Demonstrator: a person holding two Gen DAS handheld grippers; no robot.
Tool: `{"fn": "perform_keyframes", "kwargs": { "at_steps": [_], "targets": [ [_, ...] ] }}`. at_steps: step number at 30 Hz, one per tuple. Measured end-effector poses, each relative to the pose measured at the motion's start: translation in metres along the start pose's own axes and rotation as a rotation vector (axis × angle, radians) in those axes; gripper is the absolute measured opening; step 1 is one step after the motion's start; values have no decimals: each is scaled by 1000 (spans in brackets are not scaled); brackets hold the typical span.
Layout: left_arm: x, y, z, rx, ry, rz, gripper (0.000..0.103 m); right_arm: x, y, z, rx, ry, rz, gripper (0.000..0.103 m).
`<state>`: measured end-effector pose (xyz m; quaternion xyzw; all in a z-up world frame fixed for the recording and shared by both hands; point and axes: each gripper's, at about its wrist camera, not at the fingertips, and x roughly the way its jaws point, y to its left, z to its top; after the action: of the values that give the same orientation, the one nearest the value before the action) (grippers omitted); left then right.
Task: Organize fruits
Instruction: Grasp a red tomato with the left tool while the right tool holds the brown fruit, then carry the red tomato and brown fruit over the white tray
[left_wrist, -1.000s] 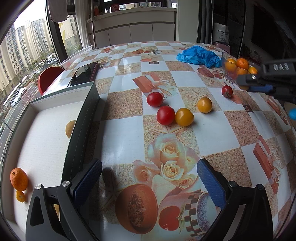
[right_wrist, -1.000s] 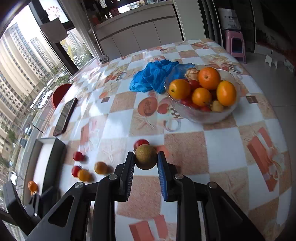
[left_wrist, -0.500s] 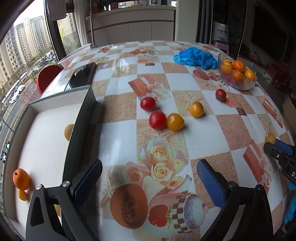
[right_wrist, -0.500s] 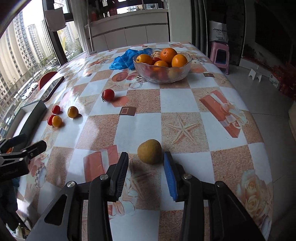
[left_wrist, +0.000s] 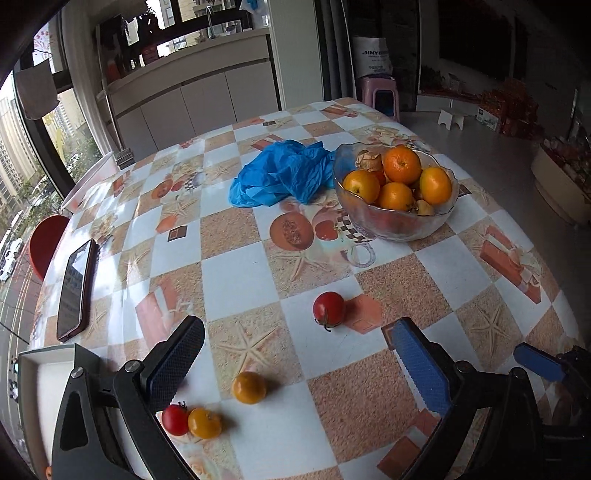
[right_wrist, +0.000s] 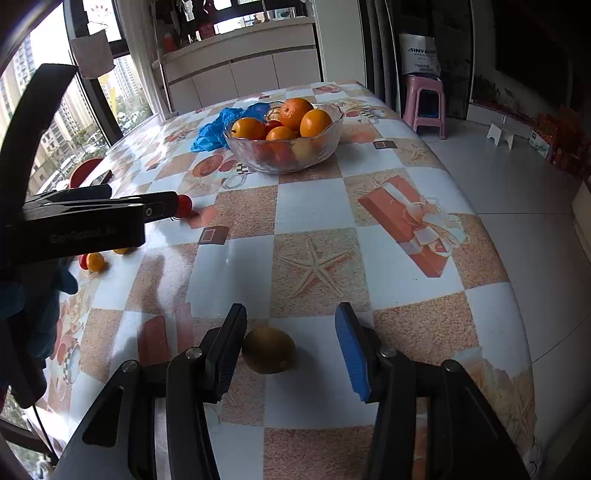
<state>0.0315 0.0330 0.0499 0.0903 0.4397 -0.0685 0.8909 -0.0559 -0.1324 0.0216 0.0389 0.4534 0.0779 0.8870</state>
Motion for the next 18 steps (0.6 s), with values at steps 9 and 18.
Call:
{"fn": "perform_keyframes", "kwargs": {
  "at_steps": [9, 18],
  "targets": [
    [40, -12, 6, -5, 94, -24, 70, 5, 7, 3, -48, 1, -42, 56],
    [24, -18, -5, -23, 82, -133, 23, -7, 4, -12, -29, -25, 7, 27]
  ]
}}
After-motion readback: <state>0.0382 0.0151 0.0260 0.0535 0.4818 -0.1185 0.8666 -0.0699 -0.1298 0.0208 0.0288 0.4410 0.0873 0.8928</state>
